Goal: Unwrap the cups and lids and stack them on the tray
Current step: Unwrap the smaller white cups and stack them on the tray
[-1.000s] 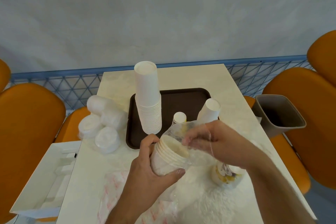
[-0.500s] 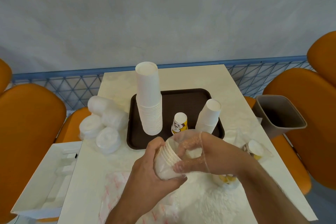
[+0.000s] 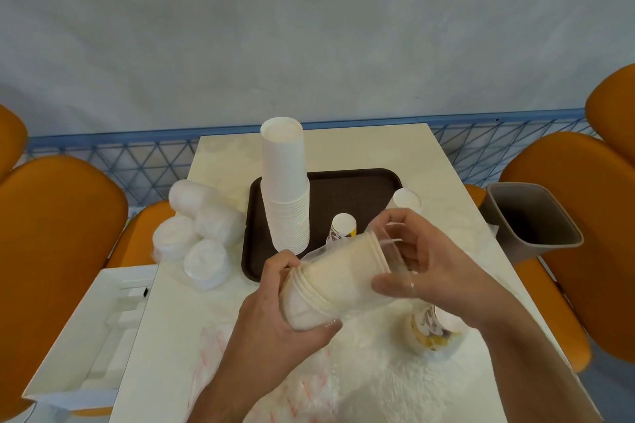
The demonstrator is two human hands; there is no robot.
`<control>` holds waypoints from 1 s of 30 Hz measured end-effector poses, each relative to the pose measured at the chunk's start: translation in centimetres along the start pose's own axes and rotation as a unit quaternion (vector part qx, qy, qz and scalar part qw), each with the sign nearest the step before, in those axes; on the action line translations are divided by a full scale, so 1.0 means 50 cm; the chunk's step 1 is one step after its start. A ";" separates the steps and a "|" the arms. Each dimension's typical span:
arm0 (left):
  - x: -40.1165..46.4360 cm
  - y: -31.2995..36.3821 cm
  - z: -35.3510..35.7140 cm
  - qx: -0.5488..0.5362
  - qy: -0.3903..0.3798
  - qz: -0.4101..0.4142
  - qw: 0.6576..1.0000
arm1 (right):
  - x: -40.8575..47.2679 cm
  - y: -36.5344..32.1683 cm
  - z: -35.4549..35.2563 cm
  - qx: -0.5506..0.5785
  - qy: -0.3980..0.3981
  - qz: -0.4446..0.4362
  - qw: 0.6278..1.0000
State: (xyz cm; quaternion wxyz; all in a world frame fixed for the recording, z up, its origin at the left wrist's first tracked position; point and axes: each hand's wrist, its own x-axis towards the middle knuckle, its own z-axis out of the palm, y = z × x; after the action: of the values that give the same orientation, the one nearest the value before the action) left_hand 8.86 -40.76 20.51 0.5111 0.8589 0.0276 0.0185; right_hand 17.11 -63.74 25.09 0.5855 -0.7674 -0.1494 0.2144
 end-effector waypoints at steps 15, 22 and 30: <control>0.002 0.007 0.011 -0.007 -0.007 0.006 1.000 | 0.012 -0.020 0.030 -0.318 -0.075 0.027 0.945; 0.002 0.004 0.004 -0.009 0.004 -0.002 1.000 | 0.021 -0.008 0.045 -0.355 -0.046 -0.002 0.934; 0.008 -0.002 -0.016 -0.050 0.057 -0.021 0.997 | 0.027 0.041 -0.004 -0.322 0.028 0.063 0.944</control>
State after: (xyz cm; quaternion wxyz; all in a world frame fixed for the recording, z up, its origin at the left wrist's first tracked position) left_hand 9.19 -39.95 20.80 0.5516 0.8288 0.0739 0.0582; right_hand 18.33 -63.84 22.94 0.2961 -0.9287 -0.1452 0.1694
